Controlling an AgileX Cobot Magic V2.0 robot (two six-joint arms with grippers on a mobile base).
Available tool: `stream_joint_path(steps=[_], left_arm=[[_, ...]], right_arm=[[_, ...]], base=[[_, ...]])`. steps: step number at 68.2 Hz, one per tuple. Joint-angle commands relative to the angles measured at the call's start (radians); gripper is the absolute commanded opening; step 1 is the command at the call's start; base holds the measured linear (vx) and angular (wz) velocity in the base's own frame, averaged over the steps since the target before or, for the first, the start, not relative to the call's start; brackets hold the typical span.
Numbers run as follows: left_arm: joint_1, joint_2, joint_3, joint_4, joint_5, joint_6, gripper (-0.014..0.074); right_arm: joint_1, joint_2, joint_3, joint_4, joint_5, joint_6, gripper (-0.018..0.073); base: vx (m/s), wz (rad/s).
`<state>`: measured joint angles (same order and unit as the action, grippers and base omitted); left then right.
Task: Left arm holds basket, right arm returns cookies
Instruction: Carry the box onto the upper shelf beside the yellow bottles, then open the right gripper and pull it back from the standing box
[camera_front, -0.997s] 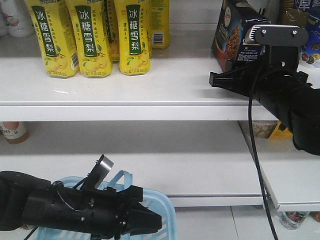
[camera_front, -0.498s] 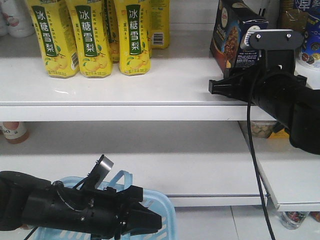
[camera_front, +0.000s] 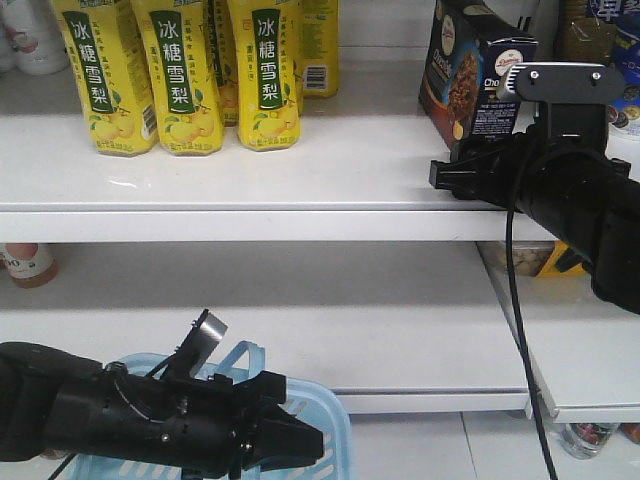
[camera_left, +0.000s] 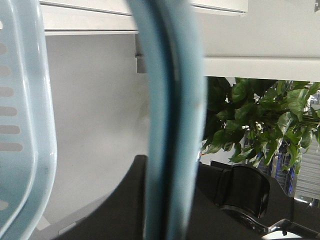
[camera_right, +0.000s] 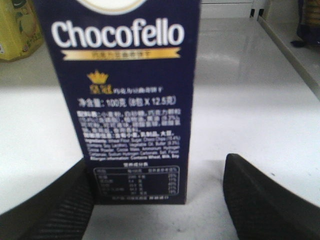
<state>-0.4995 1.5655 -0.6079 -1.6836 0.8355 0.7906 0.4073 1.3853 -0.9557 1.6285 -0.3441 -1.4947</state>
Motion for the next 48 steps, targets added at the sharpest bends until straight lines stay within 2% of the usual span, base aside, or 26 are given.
stream_joint_path(steps=[1, 11, 20, 31, 48], left_arm=[[0.0, -0.04, -0.021, -0.049, 0.06, 0.008, -0.0006], [0.0, -0.04, -0.021, -0.049, 0.06, 0.008, -0.0006], [0.0, -0.04, -0.021, -0.049, 0.06, 0.008, -0.0006], [0.0, -0.04, -0.021, -0.049, 0.06, 0.008, -0.0006], [0.0, -0.04, -0.021, -0.049, 0.06, 0.008, -0.0006]], right_arm=[[-0.005, -0.057, -0.019, 0.006, -0.008, -0.006, 0.0522], [-0.005, -0.106, -0.019, 0.061, -0.003, -0.028, 0.0522], [-0.005, -0.154, -0.019, 0.152, 0.031, -0.113, 0.0522], [-0.005, -0.204, -0.012, 0.151, 0.107, -0.125, 0.0522], [-0.005, -0.297, 0.048, 0.151, 0.124, -0.134, 0.0522]], base=[[0.0, 0.0], [0.0, 0.0], [0.0, 0.0], [0.0, 0.0], [0.0, 0.0]])
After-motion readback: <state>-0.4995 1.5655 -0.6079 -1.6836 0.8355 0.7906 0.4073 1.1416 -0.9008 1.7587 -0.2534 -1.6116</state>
